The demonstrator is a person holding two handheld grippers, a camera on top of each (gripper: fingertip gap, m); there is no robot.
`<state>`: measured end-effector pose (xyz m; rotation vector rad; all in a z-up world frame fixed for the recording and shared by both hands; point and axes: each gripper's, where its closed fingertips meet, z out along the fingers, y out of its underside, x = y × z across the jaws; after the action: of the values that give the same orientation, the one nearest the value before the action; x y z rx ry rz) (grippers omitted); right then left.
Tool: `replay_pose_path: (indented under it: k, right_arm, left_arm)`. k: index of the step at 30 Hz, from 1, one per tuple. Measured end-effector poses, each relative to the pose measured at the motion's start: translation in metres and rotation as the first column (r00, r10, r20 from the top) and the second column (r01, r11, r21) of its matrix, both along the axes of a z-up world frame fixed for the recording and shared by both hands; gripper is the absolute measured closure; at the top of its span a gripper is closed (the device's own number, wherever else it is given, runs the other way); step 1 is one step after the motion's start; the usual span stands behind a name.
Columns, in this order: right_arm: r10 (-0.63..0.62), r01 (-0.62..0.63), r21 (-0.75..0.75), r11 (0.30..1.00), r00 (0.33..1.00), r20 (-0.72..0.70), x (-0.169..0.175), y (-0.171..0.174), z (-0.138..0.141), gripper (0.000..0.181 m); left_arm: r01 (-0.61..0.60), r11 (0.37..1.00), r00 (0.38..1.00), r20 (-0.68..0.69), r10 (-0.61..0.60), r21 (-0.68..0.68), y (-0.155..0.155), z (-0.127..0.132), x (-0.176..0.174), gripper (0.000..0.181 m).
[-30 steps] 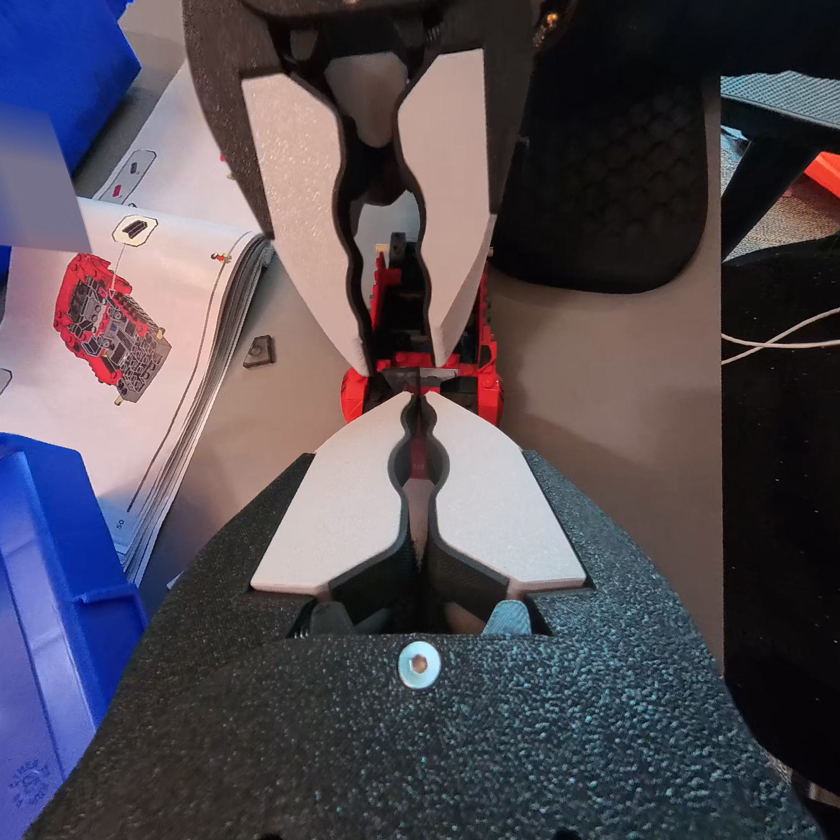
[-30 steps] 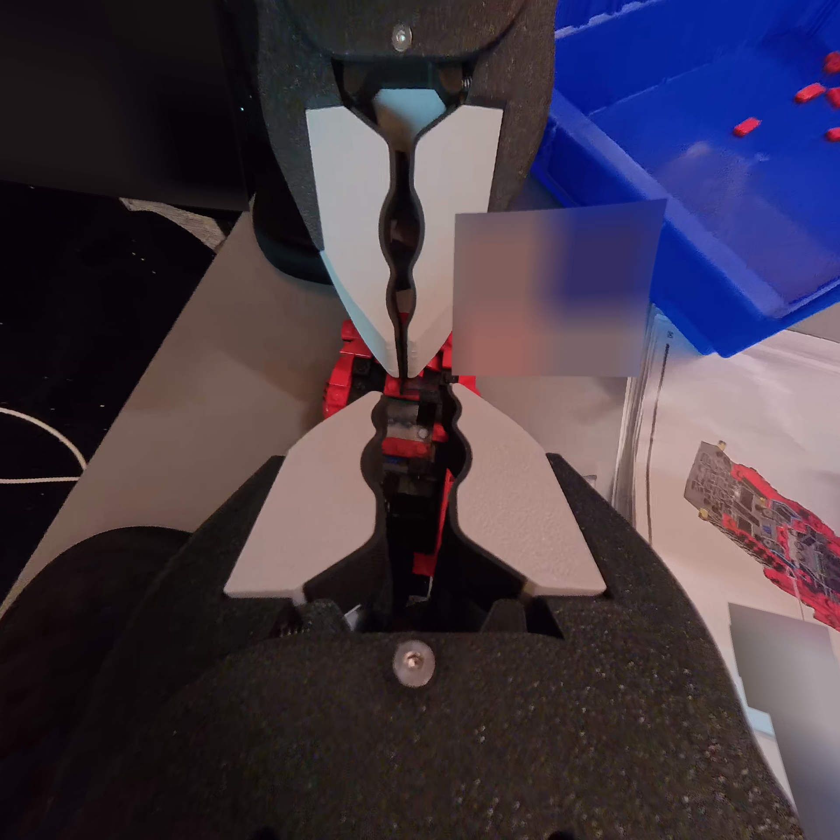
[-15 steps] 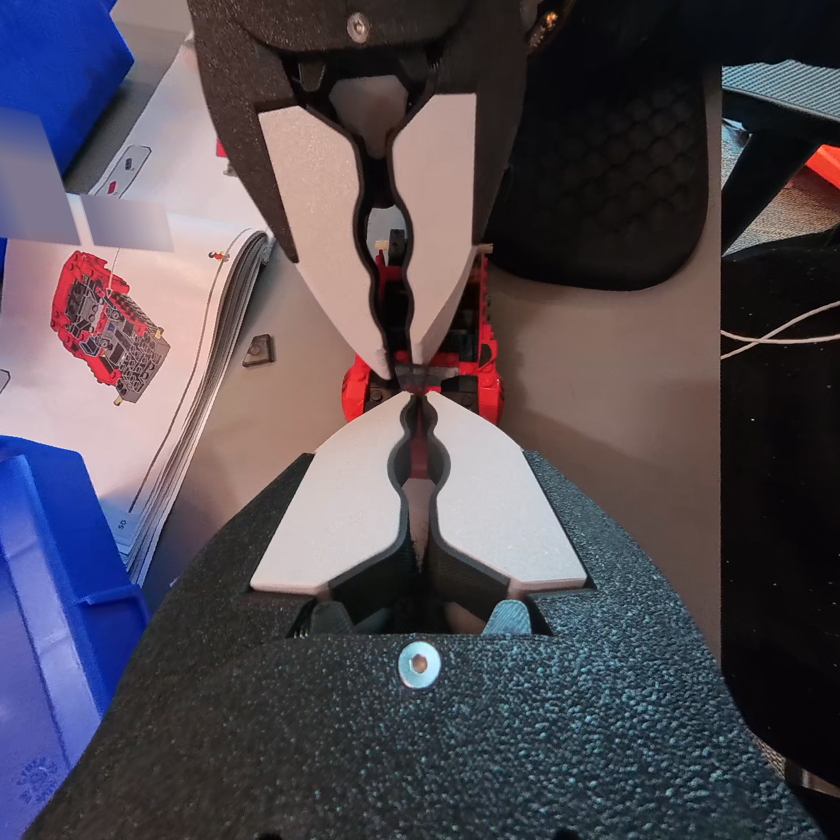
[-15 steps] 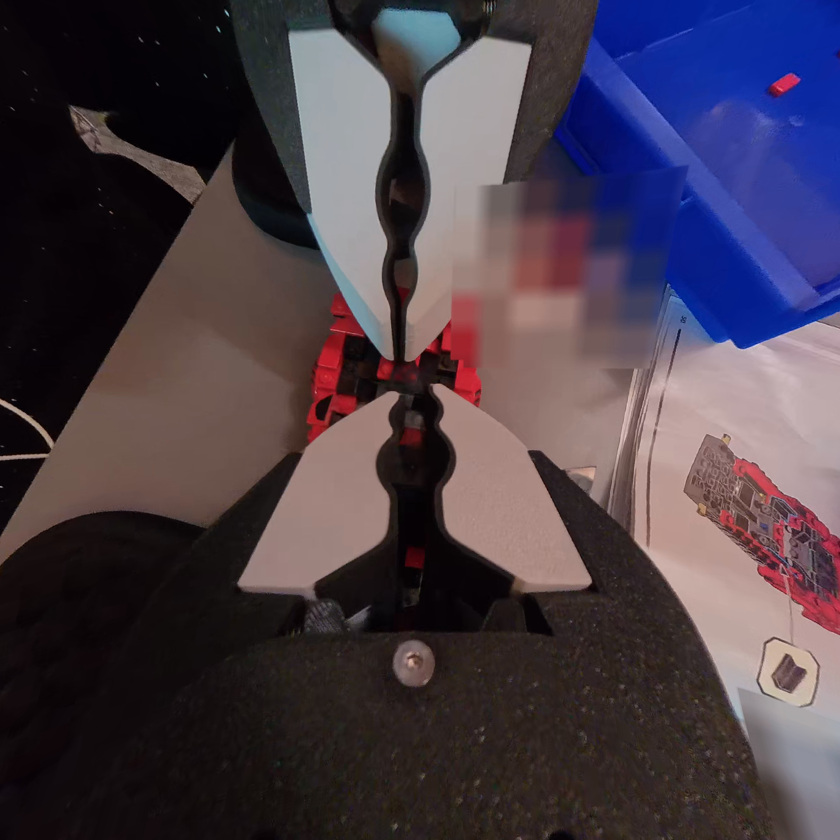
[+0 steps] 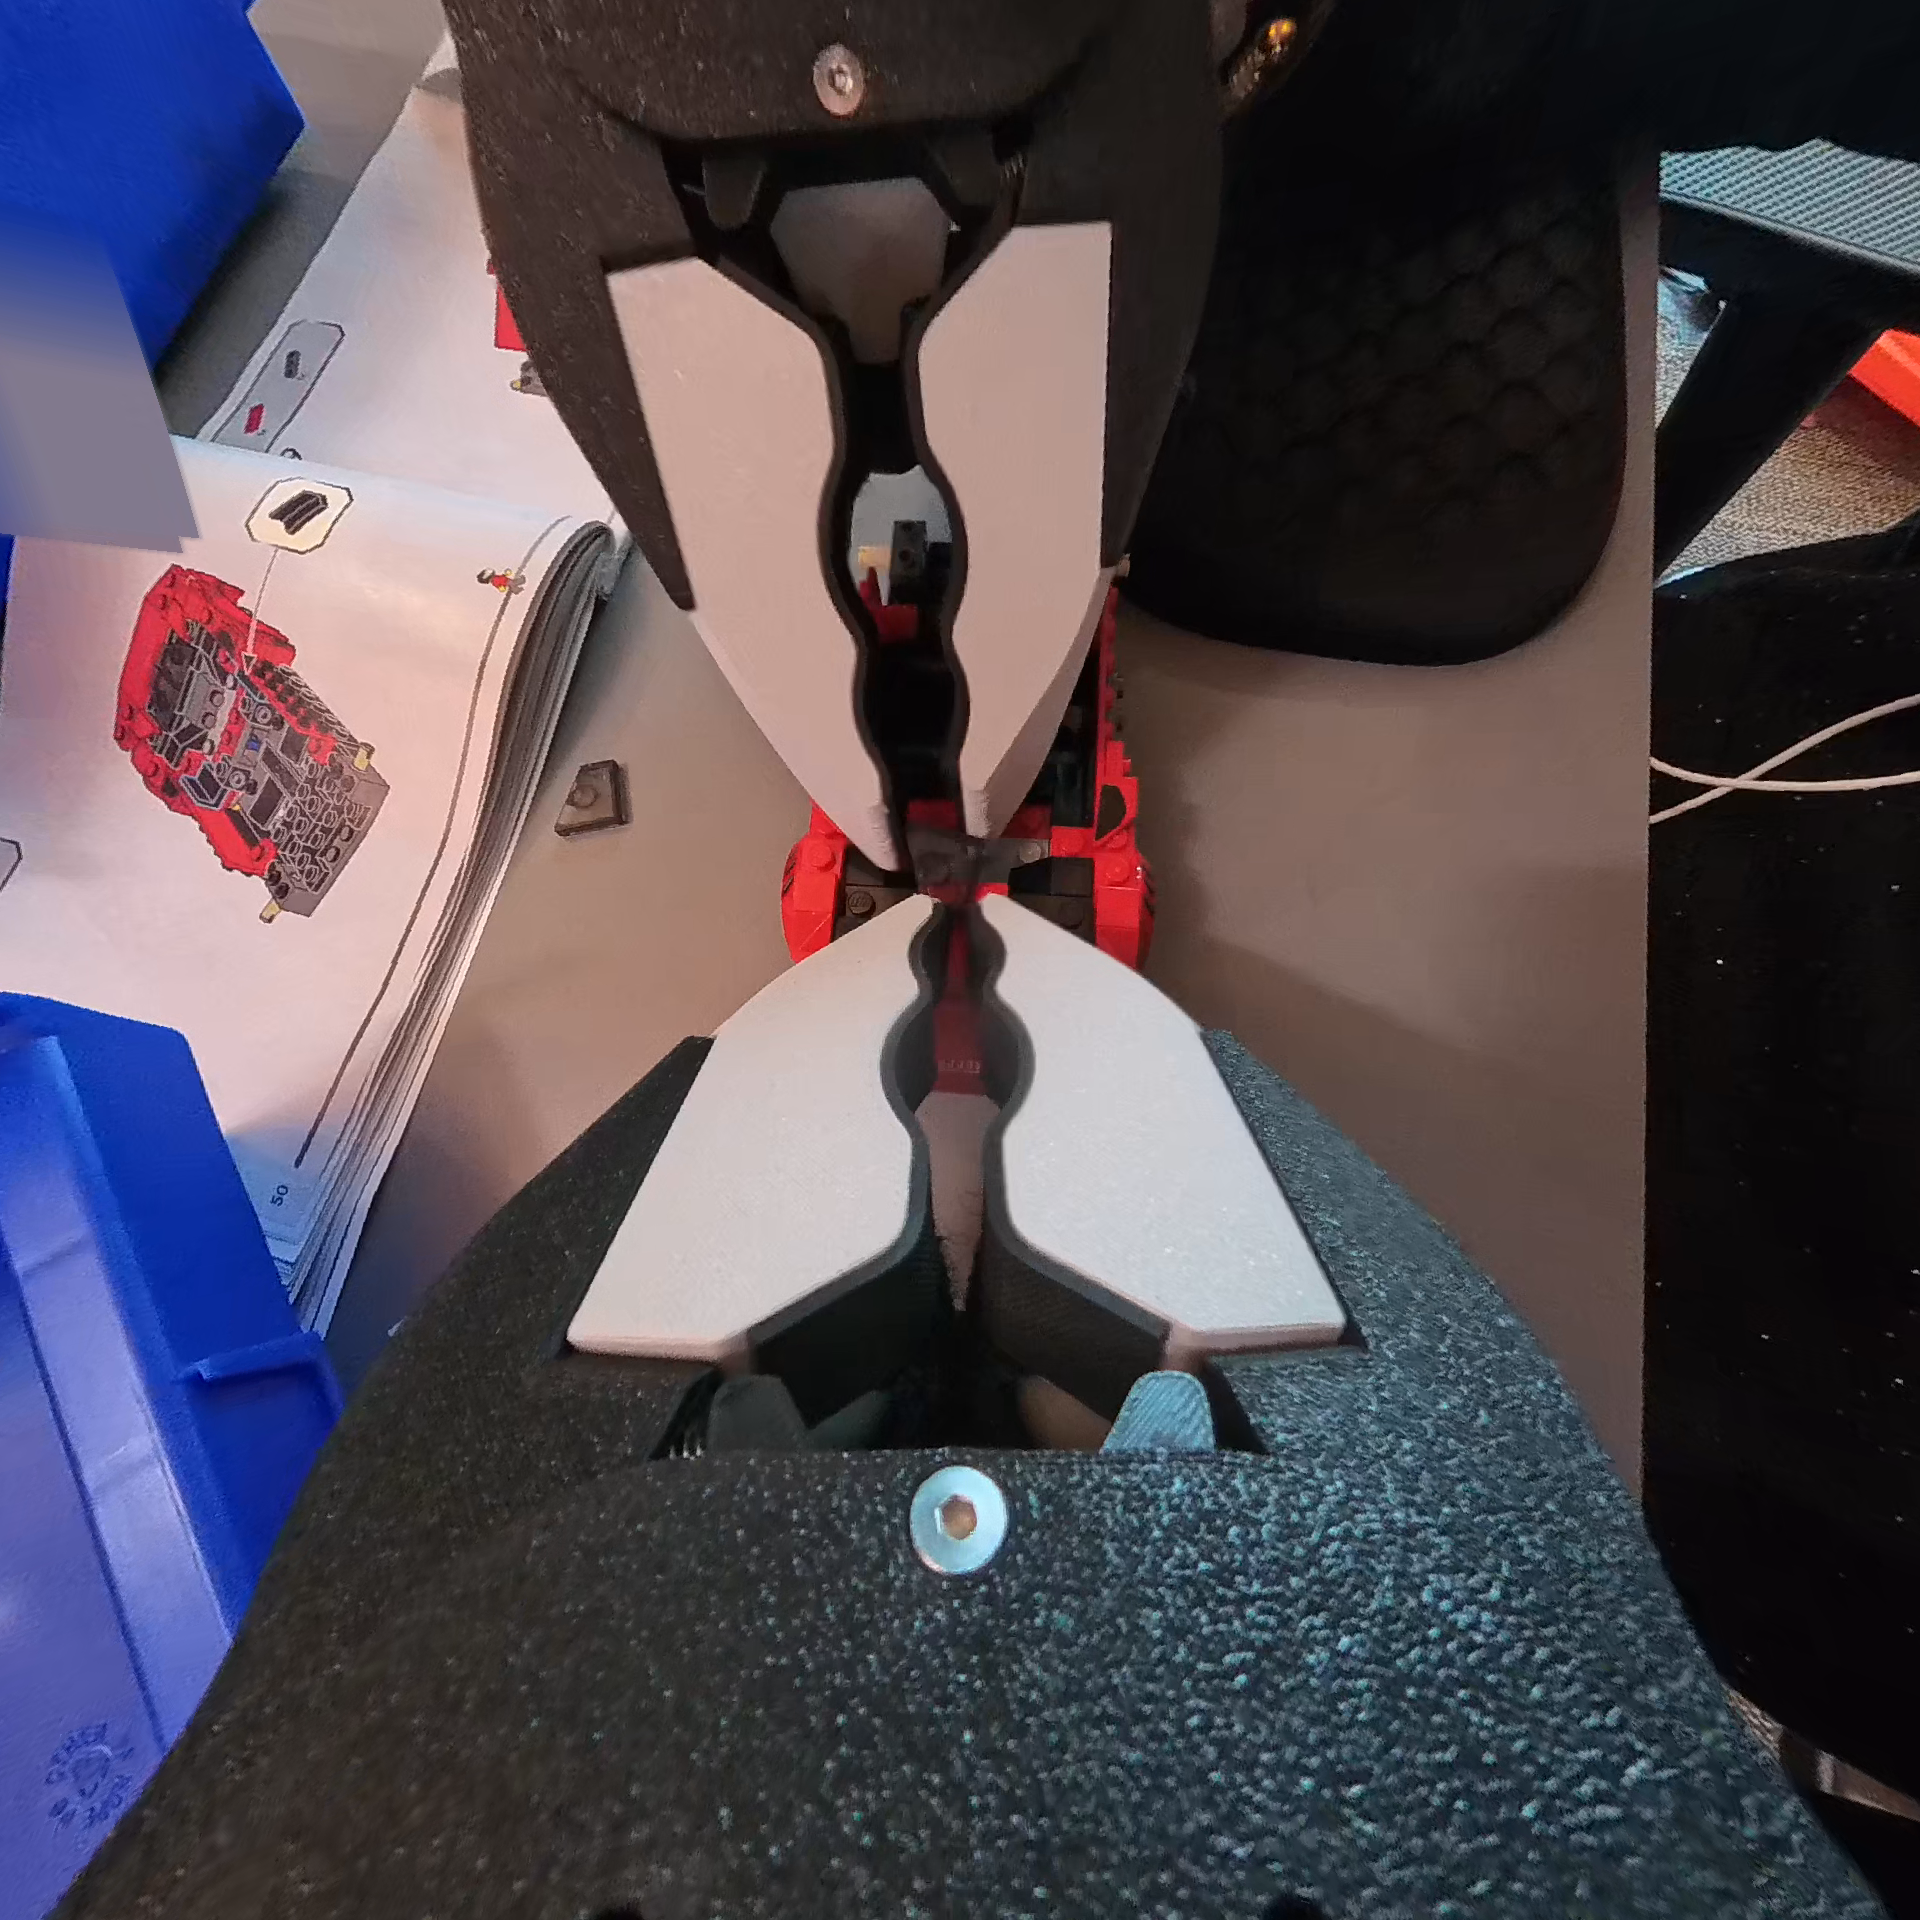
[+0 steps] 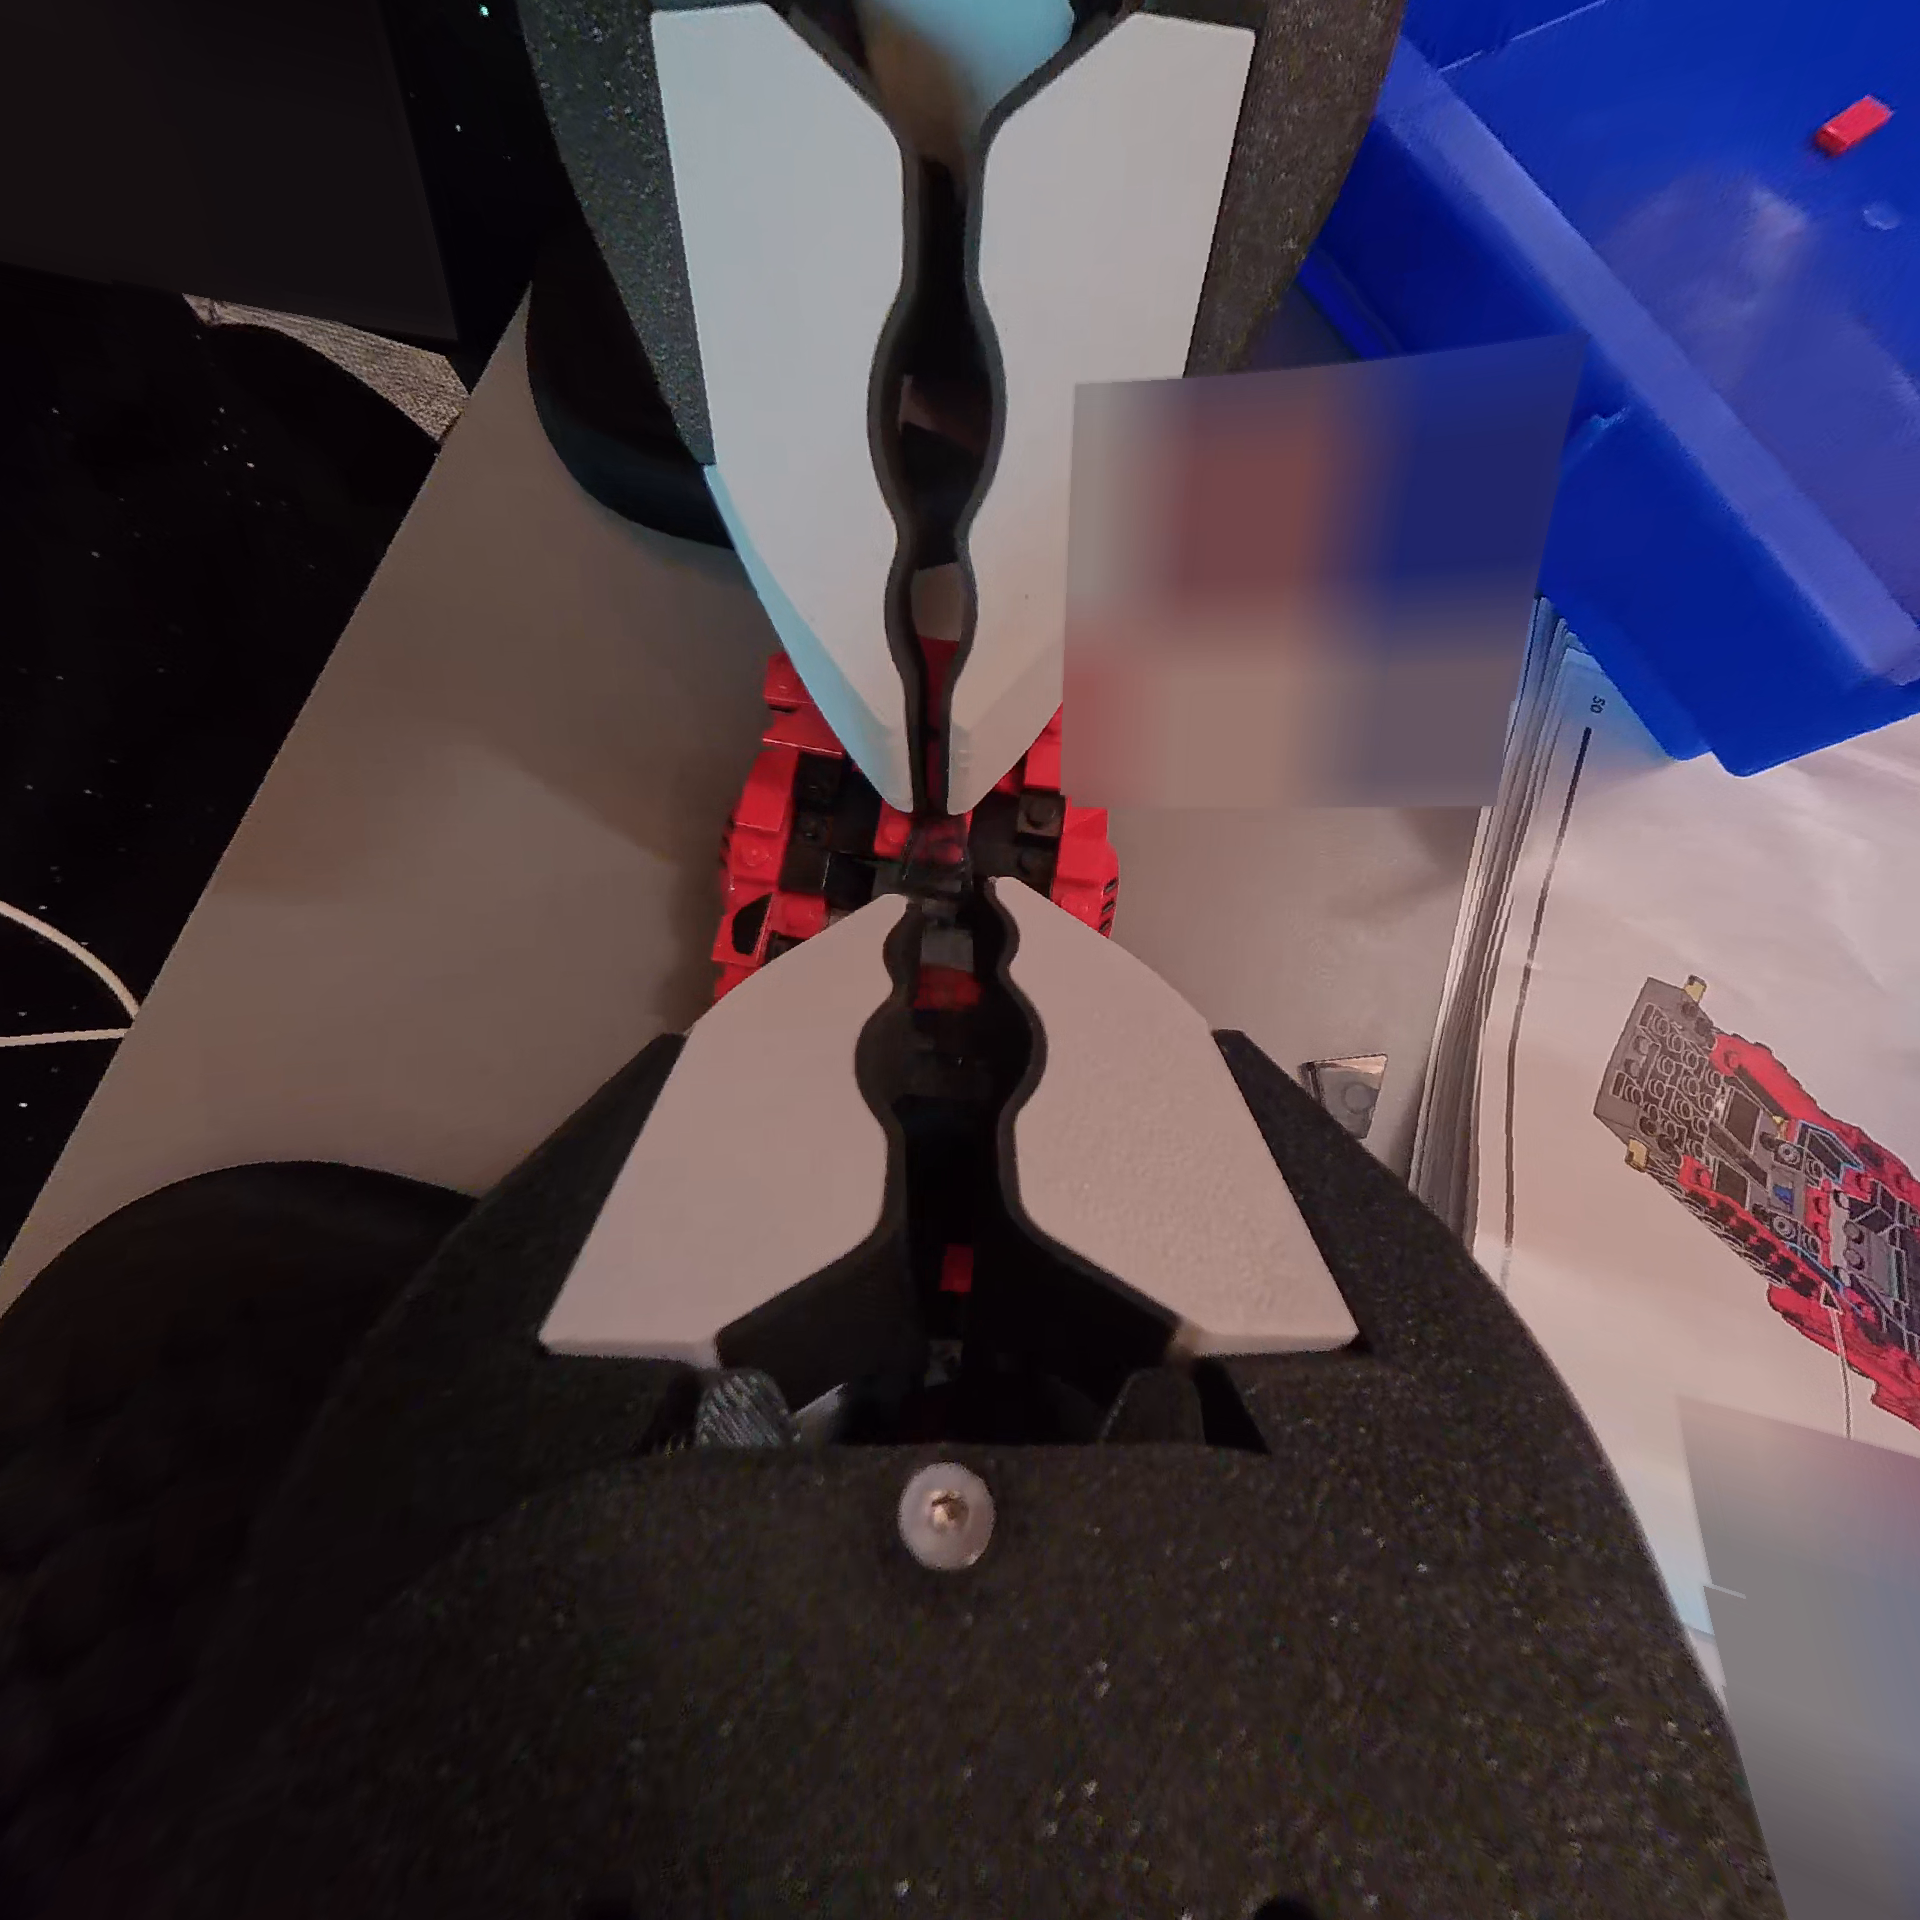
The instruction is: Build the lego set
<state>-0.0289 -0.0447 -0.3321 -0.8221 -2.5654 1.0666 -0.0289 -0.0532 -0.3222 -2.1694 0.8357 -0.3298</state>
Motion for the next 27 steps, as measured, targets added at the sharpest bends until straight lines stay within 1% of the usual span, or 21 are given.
replay_pose_path:
  k: [2, 10, 12, 14, 16, 17, 18, 23, 27]
  right_arm:
    - [-0.014, 0.014, 0.008, 1.000, 1.000, -0.009, -0.002, 0.003, 0.001, 0.169]
    - [-0.008, 0.008, 0.024, 1.000, 1.000, -0.008, 0.002, 0.007, 0.001, 0.168]
    - [-0.015, 0.016, 0.023, 1.000, 0.999, -0.029, 0.001, 0.009, 0.006, 0.168]
    - [-0.048, 0.045, -0.041, 0.998, 0.995, -0.082, -0.005, 0.009, 0.019, 0.164]
    - [-0.057, 0.049, -0.128, 0.991, 0.996, -0.063, -0.006, 0.004, 0.025, 0.158]
    - [-0.057, 0.052, -0.137, 0.989, 0.998, -0.037, -0.006, 0.002, 0.022, 0.155]
    - [-0.060, 0.056, -0.128, 0.990, 0.998, -0.022, -0.006, 0.002, 0.018, 0.156]
    - [-0.036, 0.033, -0.094, 0.995, 0.999, -0.030, -0.006, -0.002, 0.008, 0.163]
    - [-0.030, 0.027, -0.074, 0.997, 0.999, -0.038, -0.005, -0.001, 0.007, 0.166]
  left_arm:
    - [0.003, 1.000, 1.000, 0.004, -0.003, -0.003, 0.000, 0.000, 0.001, 0.178]
    - [0.003, 1.000, 1.000, 0.007, -0.002, -0.004, -0.001, 0.000, 0.001, 0.178]
    - [0.003, 1.000, 1.000, 0.008, -0.002, -0.005, -0.001, 0.000, 0.001, 0.178]
    - [0.004, 1.000, 1.000, 0.007, -0.004, -0.005, -0.001, 0.000, 0.001, 0.178]
    - [0.005, 1.000, 1.000, 0.006, -0.004, -0.007, -0.001, 0.000, 0.001, 0.178]
    - [0.005, 1.000, 1.000, 0.006, -0.005, -0.007, -0.001, 0.000, 0.001, 0.178]
    - [0.005, 1.000, 1.000, 0.006, -0.005, -0.008, -0.001, 0.000, 0.001, 0.178]
    - [0.007, 1.000, 1.000, 0.005, -0.007, -0.009, -0.001, 0.000, 0.002, 0.179]
    - [0.009, 1.000, 1.000, 0.006, -0.009, -0.012, -0.001, 0.000, 0.001, 0.179]
